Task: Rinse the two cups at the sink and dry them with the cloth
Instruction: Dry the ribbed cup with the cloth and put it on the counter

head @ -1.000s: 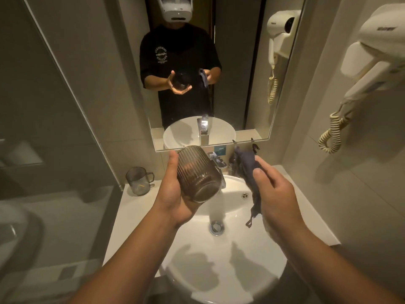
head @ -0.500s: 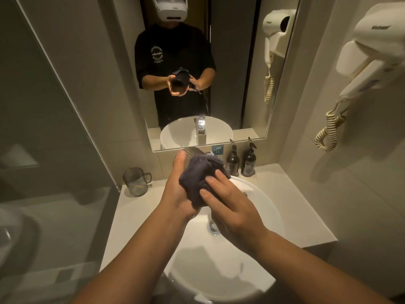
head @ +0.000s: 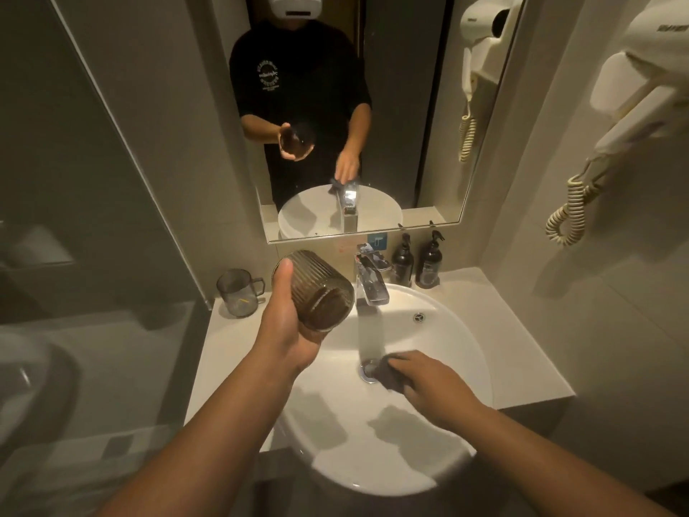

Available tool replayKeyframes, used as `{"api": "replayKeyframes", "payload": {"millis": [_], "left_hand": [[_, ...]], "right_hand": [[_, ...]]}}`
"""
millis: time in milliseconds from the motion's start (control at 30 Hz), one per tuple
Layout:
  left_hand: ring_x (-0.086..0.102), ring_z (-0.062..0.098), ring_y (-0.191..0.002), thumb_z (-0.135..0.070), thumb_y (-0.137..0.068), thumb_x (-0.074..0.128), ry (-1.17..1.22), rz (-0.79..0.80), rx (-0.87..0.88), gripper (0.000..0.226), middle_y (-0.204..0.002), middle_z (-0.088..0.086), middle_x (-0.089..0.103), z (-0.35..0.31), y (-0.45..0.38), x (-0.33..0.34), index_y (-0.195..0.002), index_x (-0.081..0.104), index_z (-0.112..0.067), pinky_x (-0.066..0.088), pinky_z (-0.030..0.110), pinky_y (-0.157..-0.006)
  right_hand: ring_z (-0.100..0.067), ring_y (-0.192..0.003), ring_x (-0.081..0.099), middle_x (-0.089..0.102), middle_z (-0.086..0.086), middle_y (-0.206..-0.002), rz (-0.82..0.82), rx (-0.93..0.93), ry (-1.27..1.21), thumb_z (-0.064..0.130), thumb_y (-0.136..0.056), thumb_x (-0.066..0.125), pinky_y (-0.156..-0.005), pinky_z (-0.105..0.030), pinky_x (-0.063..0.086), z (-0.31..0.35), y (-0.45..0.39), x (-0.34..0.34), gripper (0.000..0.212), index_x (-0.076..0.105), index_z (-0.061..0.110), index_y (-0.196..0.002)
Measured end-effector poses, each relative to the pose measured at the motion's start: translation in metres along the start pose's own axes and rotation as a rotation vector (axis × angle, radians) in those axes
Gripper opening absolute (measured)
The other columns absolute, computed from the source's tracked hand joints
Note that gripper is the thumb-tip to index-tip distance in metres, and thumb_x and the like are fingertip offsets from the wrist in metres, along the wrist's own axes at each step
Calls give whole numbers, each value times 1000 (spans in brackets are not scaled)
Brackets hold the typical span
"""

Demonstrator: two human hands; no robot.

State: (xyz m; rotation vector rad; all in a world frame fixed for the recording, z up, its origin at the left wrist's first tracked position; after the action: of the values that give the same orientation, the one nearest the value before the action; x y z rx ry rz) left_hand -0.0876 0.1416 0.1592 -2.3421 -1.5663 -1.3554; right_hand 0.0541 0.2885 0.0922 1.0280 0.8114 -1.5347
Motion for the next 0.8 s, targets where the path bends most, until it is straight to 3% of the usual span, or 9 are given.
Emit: {"api": "replayKeyframes", "payload": {"millis": [67,167,267,367,467,533,667,800], "left_hand": [[76,31,-92,-57,-86,65,-24,-4,29,54,-108,14,77,-1,0,-9,-124,63,-19,62,44,-69],[77,27,-87,-54,-88,64,-71,-34,37,49,-102,10,78,6,2,-22,-121,64,-18,62,41,-65],[76,30,-92,-49,-90,64,-157,-56,60,43,-104,11,78,16,6,-38,-120,62,-19,63,44,-67],[67,31,-111,-48,-88,67,-438,-52,184,49,-126,8,64,21,11,-53,-128,49,-26,61,48,-82],[60,16,-113,-64,-70,67,-820,-6,343,71,-129,-3,54,21,26,-63,-130,37,-41,57,36,-87],[55,1,-109,-66,-65,65,-985,34,407,79,-124,-14,50,26,34,-68,-133,31,-47,51,32,-93],[47,-22,-105,-57,-70,70,-1143,93,442,77,-115,-43,41,39,52,-80,-130,23,-58,41,15,-87],[51,-8,-110,-67,-62,68,-1226,104,458,90,-127,-23,44,51,74,-92,-138,21,-53,41,20,-92]], "right_hand": [[-2,-92,61,66,18,-99,53,109,-142,27,-91,52,-75,-26,50,-18,13,11,15,65,20,-94],[23,-86,53,60,42,-84,43,172,-260,27,-93,54,-63,-6,40,-21,29,18,13,65,21,-89],[22,-79,52,52,50,-77,16,222,-311,28,-92,53,-61,-2,37,-17,41,23,13,66,32,-94],[11,-79,54,59,32,-98,-17,243,-293,23,-92,53,-67,-1,34,-8,50,30,22,66,27,-109],[-10,-104,58,60,2,-128,-13,276,-189,21,-95,53,-87,-13,37,-4,59,45,34,58,21,-128],[-17,-120,54,52,1,-141,24,287,-126,24,-96,52,-98,-20,37,1,66,58,40,51,22,-137],[-14,-132,43,39,4,-152,79,240,-4,32,-98,48,-109,-23,30,11,83,87,47,40,26,-144],[-15,-138,34,32,4,-156,98,197,123,45,-98,43,-113,-29,28,16,103,110,53,32,29,-147]]}}
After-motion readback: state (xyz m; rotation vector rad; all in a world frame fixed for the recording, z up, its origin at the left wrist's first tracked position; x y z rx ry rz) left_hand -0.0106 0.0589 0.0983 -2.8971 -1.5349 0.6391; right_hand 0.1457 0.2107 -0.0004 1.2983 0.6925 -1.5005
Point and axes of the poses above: each hand's wrist, its own y-axis away from the middle knuckle, its own x-axis out of the palm, z = x × y, the point moved 7 cm from there along -y, towards the middle knuckle
